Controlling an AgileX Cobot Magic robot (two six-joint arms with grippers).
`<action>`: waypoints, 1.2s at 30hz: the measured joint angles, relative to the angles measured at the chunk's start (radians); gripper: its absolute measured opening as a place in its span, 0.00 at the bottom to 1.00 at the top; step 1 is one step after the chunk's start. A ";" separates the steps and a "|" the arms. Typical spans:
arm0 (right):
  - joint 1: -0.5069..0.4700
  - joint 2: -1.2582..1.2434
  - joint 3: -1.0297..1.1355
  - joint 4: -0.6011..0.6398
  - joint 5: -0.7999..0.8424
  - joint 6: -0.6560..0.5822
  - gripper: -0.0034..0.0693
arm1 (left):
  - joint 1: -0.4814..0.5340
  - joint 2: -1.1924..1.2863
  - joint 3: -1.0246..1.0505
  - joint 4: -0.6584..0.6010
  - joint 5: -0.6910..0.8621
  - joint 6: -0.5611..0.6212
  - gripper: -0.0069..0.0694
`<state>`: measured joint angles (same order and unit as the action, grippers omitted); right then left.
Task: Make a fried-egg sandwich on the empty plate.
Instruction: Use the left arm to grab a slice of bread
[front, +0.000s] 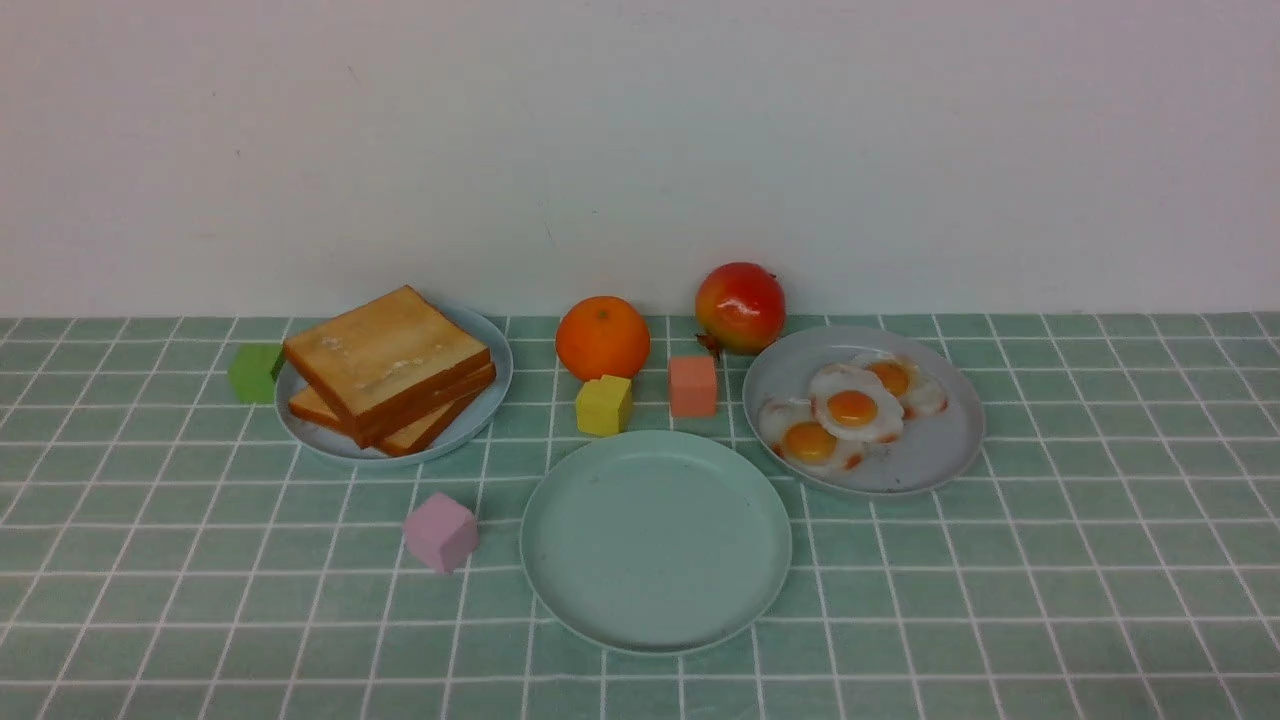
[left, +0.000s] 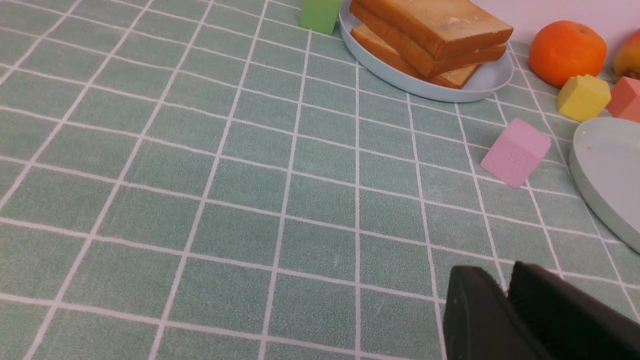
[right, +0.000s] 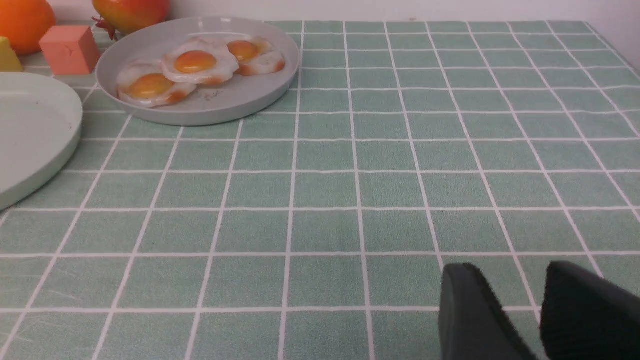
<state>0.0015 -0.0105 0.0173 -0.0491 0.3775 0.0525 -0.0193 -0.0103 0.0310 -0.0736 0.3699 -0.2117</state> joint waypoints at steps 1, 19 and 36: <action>0.000 0.000 0.000 0.000 0.000 0.000 0.38 | 0.000 0.000 0.000 0.000 0.000 0.000 0.24; 0.000 0.000 0.000 0.000 0.000 0.001 0.38 | 0.000 0.000 0.000 0.003 -0.002 0.000 0.26; 0.000 0.000 0.000 0.000 0.000 0.001 0.38 | -0.015 0.005 -0.127 -0.419 -0.247 -0.172 0.24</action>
<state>0.0015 -0.0105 0.0173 -0.0492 0.3775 0.0536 -0.0345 -0.0050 -0.0960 -0.4923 0.1232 -0.3840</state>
